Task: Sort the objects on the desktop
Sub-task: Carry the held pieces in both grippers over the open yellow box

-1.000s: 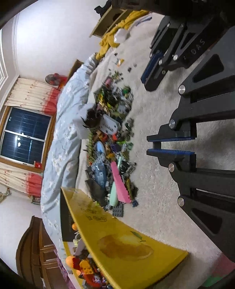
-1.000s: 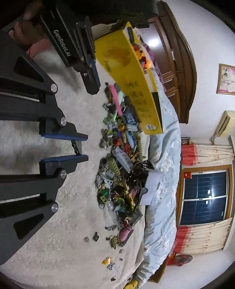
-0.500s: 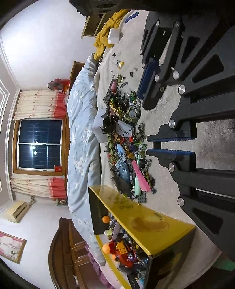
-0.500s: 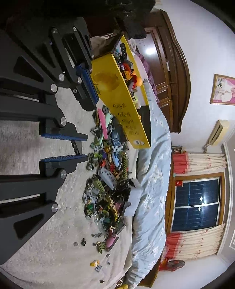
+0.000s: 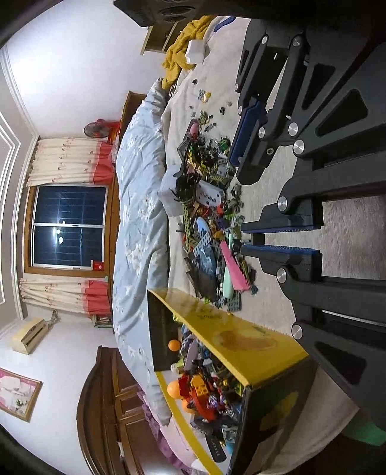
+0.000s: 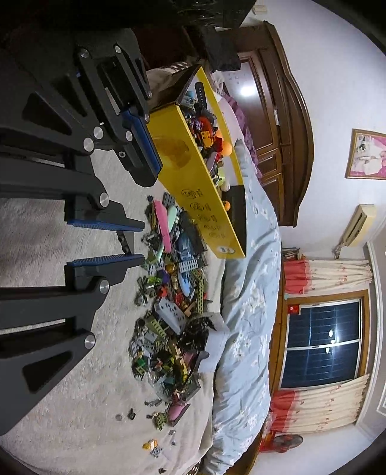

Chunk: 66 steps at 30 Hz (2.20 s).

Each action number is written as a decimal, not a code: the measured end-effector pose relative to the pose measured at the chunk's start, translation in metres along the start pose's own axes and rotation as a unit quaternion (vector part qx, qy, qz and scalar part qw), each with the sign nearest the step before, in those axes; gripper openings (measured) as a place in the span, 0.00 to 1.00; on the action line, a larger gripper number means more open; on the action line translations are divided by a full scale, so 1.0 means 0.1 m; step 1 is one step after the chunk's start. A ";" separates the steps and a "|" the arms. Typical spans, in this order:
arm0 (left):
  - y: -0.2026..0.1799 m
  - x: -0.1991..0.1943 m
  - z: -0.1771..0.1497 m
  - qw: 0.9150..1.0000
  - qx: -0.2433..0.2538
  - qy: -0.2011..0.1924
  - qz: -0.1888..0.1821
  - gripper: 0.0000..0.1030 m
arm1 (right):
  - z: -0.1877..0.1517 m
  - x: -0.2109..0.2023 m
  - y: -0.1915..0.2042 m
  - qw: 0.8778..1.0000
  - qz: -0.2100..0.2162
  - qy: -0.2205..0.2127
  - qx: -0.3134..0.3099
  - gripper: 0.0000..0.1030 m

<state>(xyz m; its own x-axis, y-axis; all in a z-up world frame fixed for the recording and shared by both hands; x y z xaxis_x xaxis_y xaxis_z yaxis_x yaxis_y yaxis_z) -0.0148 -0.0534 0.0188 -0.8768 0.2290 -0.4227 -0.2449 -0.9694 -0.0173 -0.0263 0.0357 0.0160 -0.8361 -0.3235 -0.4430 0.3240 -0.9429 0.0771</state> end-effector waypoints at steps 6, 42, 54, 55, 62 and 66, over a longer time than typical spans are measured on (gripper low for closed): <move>0.12 -0.02 0.02 1.000 -0.002 0.002 0.011 0.07 | 0.03 0.06 0.11 1.000 0.011 0.004 -0.002 0.14; 0.85 -0.54 0.34 0.994 -0.018 -0.078 0.079 0.07 | 0.60 0.15 0.93 0.993 0.073 -0.087 -0.034 0.14; 1.23 -0.39 0.40 0.988 -0.037 -0.064 0.132 0.07 | 0.70 0.49 1.16 0.990 0.117 -0.059 -0.056 0.14; 1.26 -0.38 0.39 0.988 -0.037 -0.062 0.138 0.07 | 0.70 0.52 1.17 0.990 0.120 -0.057 -0.057 0.14; 1.49 -0.29 0.38 0.984 -0.047 -0.054 0.161 0.07 | 0.75 0.76 1.36 0.984 0.150 -0.043 -0.081 0.14; 1.61 -0.19 0.34 0.981 -0.044 -0.044 0.182 0.07 | 0.72 0.95 1.45 0.982 0.164 -0.020 -0.093 0.14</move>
<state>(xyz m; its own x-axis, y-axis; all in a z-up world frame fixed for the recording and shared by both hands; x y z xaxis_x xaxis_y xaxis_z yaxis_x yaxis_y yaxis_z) -0.0519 -0.2110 0.0553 -0.9329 -0.1302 -0.3359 0.1239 -0.9915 0.0403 -0.0910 -0.1375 0.0491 -0.6892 -0.6131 -0.3861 0.6501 -0.7586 0.0439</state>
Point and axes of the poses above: each gripper's, at about its wrist camera, not at the fingertips, and x roughly the way its jaws point, y to its left, z to its top, the point moved 7 cm from there along x, roughly the way its jaws point, and after that the axes turned 1 degree about x, right-handed, at the moved point
